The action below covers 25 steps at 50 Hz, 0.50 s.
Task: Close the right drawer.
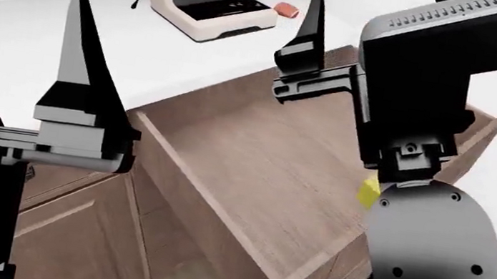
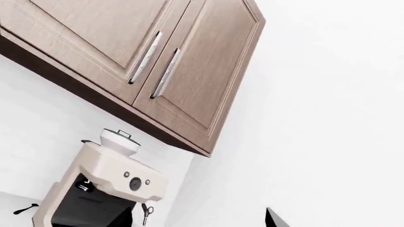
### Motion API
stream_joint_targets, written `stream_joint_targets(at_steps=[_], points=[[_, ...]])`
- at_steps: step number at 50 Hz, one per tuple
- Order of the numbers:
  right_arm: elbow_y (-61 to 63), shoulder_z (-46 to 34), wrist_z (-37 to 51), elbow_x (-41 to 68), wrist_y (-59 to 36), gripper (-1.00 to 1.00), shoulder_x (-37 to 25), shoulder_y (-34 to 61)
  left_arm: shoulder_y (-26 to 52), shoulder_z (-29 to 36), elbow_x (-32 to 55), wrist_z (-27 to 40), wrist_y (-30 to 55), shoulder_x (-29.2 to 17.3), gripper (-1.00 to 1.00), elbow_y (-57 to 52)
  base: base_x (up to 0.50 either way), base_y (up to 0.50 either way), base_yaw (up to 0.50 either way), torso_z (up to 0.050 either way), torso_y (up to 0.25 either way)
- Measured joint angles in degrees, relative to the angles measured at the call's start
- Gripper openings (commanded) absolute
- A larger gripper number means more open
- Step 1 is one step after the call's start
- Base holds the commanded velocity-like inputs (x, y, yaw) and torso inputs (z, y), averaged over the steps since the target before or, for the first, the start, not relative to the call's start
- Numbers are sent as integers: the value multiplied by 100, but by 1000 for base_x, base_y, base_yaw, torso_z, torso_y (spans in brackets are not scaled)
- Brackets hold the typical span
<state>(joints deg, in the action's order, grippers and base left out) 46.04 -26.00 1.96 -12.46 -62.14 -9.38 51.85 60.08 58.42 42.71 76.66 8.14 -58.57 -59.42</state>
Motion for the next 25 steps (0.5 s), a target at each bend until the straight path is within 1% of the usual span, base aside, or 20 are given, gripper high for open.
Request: stream_joint_targets(at_steps=[25], points=[[8,144,94,104,142,100,13,-83,109,220,-68,55,-120,-54,100,31,0,0,-500,0,1]])
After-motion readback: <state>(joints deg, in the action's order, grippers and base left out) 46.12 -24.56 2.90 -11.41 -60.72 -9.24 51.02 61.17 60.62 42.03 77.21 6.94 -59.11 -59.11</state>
